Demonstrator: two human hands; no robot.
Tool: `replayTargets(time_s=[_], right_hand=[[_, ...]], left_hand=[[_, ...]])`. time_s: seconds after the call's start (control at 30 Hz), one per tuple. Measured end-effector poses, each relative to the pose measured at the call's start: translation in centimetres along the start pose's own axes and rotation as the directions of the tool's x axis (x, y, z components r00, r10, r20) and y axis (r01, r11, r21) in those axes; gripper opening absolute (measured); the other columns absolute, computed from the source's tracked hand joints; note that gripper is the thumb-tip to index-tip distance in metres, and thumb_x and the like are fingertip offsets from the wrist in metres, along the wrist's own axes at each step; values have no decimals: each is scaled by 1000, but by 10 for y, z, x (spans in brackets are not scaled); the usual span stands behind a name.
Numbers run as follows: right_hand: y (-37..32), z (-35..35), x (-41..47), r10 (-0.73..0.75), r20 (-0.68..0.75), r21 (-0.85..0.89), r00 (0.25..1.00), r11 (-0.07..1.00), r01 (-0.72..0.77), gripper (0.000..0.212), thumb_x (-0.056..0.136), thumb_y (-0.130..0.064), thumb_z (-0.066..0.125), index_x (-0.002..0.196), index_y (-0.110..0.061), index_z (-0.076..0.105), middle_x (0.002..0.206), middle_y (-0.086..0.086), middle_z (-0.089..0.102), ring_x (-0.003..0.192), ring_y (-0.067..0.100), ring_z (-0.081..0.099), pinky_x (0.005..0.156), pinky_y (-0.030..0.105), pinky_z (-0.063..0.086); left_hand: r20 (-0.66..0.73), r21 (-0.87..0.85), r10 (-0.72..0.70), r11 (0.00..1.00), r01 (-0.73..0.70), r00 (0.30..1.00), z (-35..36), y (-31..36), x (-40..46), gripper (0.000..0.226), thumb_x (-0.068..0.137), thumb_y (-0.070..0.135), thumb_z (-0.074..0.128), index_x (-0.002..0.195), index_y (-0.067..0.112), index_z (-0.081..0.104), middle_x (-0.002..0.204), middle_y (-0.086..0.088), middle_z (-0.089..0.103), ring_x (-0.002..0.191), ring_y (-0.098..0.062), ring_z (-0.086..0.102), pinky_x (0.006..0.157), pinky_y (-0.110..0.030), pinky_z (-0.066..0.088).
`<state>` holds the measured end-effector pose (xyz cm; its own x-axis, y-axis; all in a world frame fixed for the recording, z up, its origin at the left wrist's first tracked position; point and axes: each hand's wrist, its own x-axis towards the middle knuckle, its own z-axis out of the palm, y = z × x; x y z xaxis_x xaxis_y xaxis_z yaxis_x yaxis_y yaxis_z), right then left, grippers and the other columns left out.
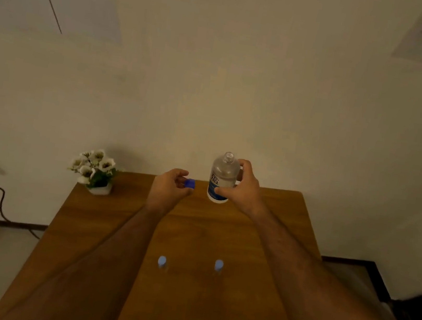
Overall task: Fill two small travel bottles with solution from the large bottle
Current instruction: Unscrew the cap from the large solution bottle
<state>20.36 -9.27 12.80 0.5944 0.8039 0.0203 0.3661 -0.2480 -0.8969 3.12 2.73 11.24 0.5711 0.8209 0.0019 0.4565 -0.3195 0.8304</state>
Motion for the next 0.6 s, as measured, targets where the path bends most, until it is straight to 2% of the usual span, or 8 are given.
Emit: replayTargets(time_s=[0.07, 0.17, 0.2, 0.33, 0.47, 0.6], right_hand=[[17, 10, -1, 11, 25, -9, 1000, 1000, -11, 83, 61, -21, 88, 129, -28, 40, 115, -5, 55, 104, 14, 56, 76, 30, 56], [40, 26, -4, 36, 66, -13, 997, 999, -35, 78, 63, -16, 88, 129, -23, 47, 109, -14, 54, 101, 8, 53, 67, 11, 45], [48, 30, -4, 53, 76, -15, 996, 999, -52, 78, 62, -15, 89, 128, -23, 48, 107, -18, 53, 100, 5, 52, 65, 9, 43], [82, 50, -5, 105, 100, -18, 989, 994, -103, 82, 62, -12, 89, 133, -19, 47, 117, -8, 53, 106, 9, 51, 74, 15, 44], [112, 68, -2, 160, 109, -14, 981, 987, -159, 85, 64, -11, 88, 136, -18, 44, 129, 1, 54, 113, 15, 51, 87, 31, 50], [139, 80, 2, 205, 138, -23, 969, 979, -204, 86, 64, -9, 88, 136, -18, 44, 130, 1, 54, 112, 15, 52, 83, 24, 48]], left_hand=[[30, 92, 13, 996, -15, 999, 10, -18, -2, 48, 79, 16, 78, 124, 11, 61, 111, -2, 68, 87, -3, 60, 68, -7, 44], [91, 194, -1, 981, -16, 996, 25, -41, -3, 41, 80, 17, 77, 118, 12, 64, 111, -4, 69, 88, -7, 60, 76, -18, 47], [114, 213, -9, 977, -15, 993, 30, -49, -3, 40, 80, 16, 77, 117, 12, 65, 111, -4, 69, 89, -8, 61, 78, -20, 48], [167, 274, -57, 962, 10, 984, 48, -80, -2, 38, 79, 14, 77, 115, 11, 64, 109, -6, 68, 93, -14, 63, 81, -27, 53], [204, 323, -103, 946, 32, 973, 65, -107, 4, 34, 79, 14, 78, 110, 12, 64, 106, -7, 68, 91, -17, 63, 81, -32, 55], [234, 387, -102, 922, 4, 967, 79, -130, 16, 32, 79, 17, 77, 109, 12, 65, 105, -7, 68, 88, -16, 61, 75, -30, 53]])
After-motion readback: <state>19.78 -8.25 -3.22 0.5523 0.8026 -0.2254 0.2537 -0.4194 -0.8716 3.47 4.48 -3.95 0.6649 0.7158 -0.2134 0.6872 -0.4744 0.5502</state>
